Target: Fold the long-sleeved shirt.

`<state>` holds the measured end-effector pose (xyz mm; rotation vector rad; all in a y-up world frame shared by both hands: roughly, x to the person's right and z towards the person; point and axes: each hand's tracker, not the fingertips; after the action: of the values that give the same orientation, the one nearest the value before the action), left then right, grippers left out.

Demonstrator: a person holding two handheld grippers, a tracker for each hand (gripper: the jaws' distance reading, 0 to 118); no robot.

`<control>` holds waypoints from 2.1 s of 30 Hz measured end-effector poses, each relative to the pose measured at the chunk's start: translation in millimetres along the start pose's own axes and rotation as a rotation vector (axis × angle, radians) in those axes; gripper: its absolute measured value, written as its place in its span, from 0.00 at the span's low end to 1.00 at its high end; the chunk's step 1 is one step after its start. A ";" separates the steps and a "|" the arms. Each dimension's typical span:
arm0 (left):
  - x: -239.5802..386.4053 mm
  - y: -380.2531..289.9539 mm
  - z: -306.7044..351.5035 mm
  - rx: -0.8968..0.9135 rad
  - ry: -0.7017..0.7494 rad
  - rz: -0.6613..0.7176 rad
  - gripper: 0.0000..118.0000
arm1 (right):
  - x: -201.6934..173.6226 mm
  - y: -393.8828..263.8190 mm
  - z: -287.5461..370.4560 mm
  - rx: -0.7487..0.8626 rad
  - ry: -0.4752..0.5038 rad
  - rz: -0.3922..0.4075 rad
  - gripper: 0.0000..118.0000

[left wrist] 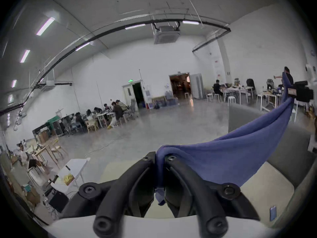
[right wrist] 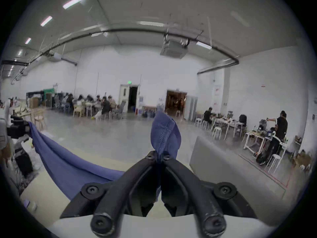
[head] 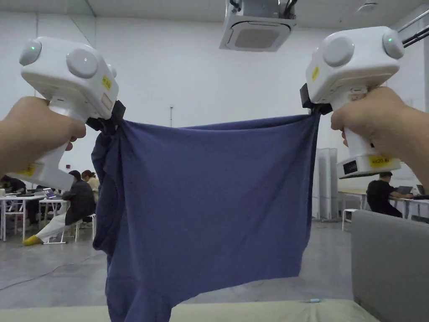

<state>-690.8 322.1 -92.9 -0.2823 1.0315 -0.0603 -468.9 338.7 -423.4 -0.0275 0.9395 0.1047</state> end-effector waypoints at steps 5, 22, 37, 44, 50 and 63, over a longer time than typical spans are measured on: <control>5.2 -12.0 -22.8 -0.022 0.044 -0.018 0.01 | -2.1 -17.1 -25.4 -0.038 0.033 -0.004 0.00; 63.9 -386.5 -89.1 -0.681 -0.138 -0.119 0.01 | -17.9 -438.2 -49.3 -0.653 0.251 -0.013 0.00; 75.3 -587.0 169.3 -0.890 -0.329 -0.125 0.01 | 8.5 -601.4 191.4 -0.853 0.365 0.099 0.00; 85.6 -682.6 210.9 -1.000 -0.371 -0.070 0.01 | 11.2 -673.3 243.6 -1.018 0.332 0.105 0.00; 96.4 -732.7 211.7 -1.082 -0.381 -0.055 0.01 | 2.3 -714.8 253.9 -1.126 0.296 0.094 0.00; 90.9 -721.5 220.0 -1.050 -0.270 0.048 0.85 | 18.1 -703.6 246.5 -1.146 0.343 -0.016 0.78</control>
<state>-396.5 -343.8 124.0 -1.1823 0.7210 0.5669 -188.5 -342.6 -308.1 -1.1390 1.1113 0.6278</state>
